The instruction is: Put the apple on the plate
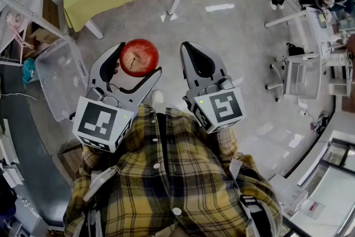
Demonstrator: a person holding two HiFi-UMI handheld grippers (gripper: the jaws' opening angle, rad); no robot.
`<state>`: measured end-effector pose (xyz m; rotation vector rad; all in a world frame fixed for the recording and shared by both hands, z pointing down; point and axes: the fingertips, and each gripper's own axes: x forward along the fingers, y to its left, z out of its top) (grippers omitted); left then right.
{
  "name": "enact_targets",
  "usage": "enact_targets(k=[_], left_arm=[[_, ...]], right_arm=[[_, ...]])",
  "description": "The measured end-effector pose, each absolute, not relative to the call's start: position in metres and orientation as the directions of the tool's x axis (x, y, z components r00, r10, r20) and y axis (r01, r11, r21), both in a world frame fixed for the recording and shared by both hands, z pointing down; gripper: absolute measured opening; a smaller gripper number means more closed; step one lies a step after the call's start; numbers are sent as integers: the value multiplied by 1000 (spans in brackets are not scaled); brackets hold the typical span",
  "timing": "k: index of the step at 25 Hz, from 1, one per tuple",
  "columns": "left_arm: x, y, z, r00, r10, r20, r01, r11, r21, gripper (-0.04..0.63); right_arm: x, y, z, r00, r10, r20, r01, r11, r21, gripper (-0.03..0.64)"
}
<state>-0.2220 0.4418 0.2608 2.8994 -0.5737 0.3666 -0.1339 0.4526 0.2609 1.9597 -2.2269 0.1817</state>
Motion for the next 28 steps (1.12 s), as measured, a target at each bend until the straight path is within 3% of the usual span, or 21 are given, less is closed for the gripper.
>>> enact_targets(k=[28], left_arm=[[-185,465,278,845,-437,308,-485,-869,96,399]], right_arm=[[-86,480,288,-186,-952,243,-982,188,-15,-3]])
